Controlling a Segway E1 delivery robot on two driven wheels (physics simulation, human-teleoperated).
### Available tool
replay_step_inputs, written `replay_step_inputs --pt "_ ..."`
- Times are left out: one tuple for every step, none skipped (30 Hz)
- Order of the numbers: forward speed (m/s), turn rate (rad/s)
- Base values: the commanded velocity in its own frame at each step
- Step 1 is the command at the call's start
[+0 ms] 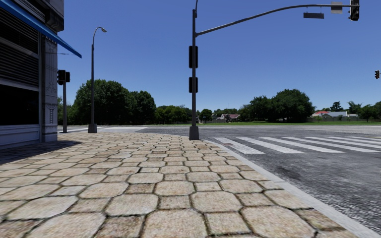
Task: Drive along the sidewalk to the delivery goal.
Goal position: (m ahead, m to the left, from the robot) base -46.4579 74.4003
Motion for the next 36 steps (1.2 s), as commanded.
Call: replay_step_inputs --pt "0.0 0.0" --pt "0.0 0.0" --pt "0.0 0.0" --pt "0.0 0.0" --pt "0.0 0.0" --pt "0.0 0.0" --pt "0.0 0.0" --pt "0.0 0.0" --pt "0.0 0.0" --pt "0.0 0.0" --pt "0.0 0.0" --pt "0.0 0.0" --pt "0.0 0.0" --pt "0.0 0.0" --pt "0.0 0.0" --pt "0.0 0.0" --pt "0.0 0.0" --pt "0.0 0.0" --pt "0.0 0.0" --pt "0.0 0.0" --pt "0.0 0.0" --pt "0.68 0.0" --pt "0.68 0.0" --pt "0.91 0.0" --pt "0.97 0.0" --pt "0.99 0.0" --pt "0.99 0.0" --pt "0.99 0.0" --pt "0.99 0.0" --pt "0.99 0.0" --pt "0.99 0.08" --pt "0.99 0.08" --pt "0.99 0.15" --pt "0.99 0.26" --pt "0.99 0.34" --pt "0.99 0.34"
